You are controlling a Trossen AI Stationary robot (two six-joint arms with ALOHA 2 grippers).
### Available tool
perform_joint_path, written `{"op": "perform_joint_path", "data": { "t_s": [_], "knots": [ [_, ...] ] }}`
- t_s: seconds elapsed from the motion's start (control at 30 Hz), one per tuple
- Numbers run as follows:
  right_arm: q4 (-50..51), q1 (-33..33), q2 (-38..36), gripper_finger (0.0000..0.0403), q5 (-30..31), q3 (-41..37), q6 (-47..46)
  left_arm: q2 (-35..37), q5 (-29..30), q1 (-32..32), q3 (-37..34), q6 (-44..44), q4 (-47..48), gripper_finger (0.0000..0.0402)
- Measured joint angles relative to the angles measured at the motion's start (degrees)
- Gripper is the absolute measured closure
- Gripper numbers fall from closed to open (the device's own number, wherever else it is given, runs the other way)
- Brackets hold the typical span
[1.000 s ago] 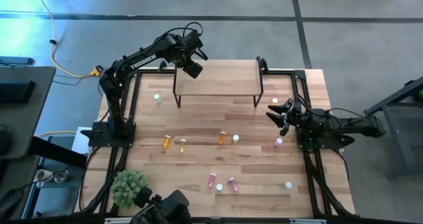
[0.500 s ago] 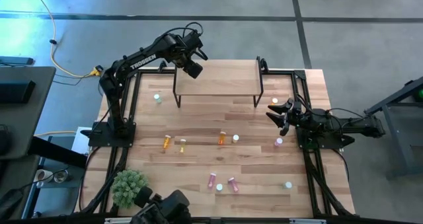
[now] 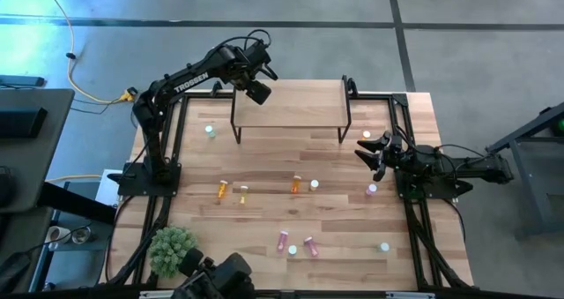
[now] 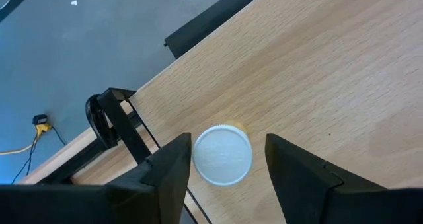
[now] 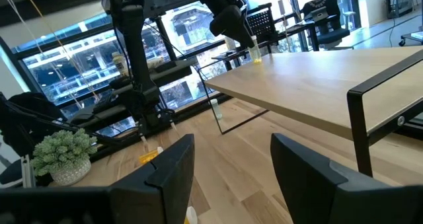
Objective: Pick and place medicine bottles onto shelf by color
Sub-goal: Put the top yellow pill bottle on the shelf, then put the top pink pill bottle on the shelf
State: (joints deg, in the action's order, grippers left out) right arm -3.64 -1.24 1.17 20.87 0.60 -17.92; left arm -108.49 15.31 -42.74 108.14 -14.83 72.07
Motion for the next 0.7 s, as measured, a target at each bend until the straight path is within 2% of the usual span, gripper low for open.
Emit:
{"op": "perform_joint_path", "data": {
  "t_s": [0.17, 0.37, 0.7],
  "knots": [
    [-0.02, 0.0, -0.01, 0.0213, 0.02, -0.01, -0.02, 0.0, -2.95, -0.39, 2.32, 0.0, 0.07, 0.0216],
    [-0.02, -0.01, -0.02, 0.0213, 0.01, 0.0, -0.01, 0.02, -1.01, -0.54, 7.48, 0.96, 0.14, 0.0216],
    [0.0, 0.0, -0.01, 0.0213, 0.01, -0.01, -0.01, 0.09, -1.3, -0.65, 18.63, 5.94, 4.03, 0.0216]
  ]
}}
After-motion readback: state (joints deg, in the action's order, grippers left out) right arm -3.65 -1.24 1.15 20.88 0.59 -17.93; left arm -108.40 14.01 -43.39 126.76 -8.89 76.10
